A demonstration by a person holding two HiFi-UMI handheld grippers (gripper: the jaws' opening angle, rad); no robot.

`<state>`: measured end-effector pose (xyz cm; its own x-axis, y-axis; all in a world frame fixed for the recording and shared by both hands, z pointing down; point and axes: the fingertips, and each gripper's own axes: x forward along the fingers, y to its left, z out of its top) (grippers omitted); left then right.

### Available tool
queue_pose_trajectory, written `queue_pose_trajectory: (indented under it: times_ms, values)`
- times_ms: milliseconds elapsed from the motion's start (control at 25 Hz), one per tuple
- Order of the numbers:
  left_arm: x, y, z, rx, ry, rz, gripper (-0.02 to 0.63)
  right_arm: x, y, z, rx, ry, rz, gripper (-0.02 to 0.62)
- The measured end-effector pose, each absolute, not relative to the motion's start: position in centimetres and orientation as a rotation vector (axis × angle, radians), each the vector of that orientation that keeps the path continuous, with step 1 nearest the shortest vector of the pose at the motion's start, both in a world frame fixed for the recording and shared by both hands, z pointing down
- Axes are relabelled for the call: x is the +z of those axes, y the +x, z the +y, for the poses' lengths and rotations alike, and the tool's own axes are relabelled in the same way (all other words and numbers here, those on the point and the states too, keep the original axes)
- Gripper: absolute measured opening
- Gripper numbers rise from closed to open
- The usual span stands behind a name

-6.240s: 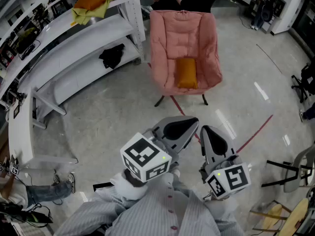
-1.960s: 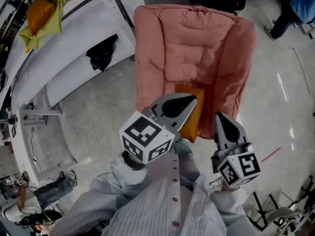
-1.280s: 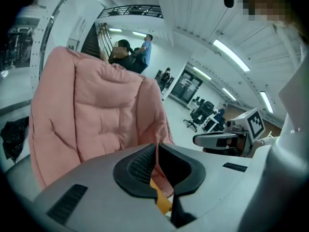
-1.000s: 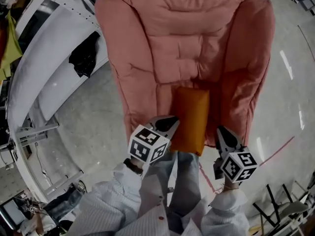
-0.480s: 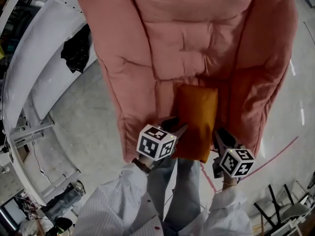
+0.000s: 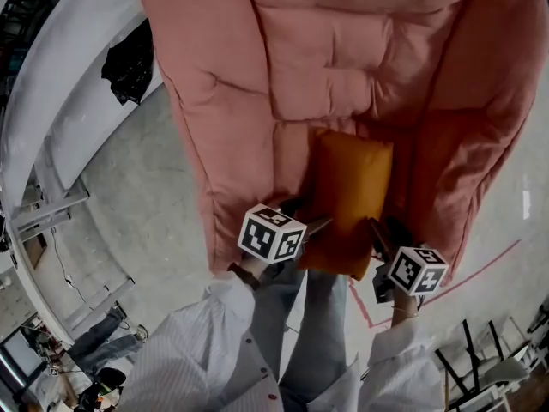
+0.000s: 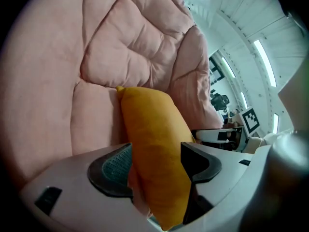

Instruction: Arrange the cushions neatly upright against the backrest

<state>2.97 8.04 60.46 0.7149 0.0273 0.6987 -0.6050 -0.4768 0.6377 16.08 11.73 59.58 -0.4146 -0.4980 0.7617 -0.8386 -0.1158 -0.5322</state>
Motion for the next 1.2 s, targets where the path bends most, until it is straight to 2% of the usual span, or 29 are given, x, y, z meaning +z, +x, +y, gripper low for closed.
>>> queue_pose_trajectory:
  times_ms: [200, 520, 880, 1200]
  values:
    - [61.8, 3.3, 9.1, 0.844, 1.889, -0.342, 0.328, 61.4, 15.0, 11.1, 1.61, 1.438, -1.805, 0.209]
    - [63.1, 4.1, 10.4, 0.884, 1.831, -0.337, 0.33, 62.5, 14.8, 11.5, 1.71, 1.413, -1.759, 0.216]
    - [62.6, 5.8, 11.6, 0.952, 1.86, -0.404, 0.21, 61.8, 15.3, 12.3, 1.595, 1.415, -1.742, 0.11]
    - [62.5, 4.3, 10.2, 0.922, 1.861, -0.503, 0.18, 61.5, 13.9, 10.6, 1.534, 1.401, -1.749, 0.081]
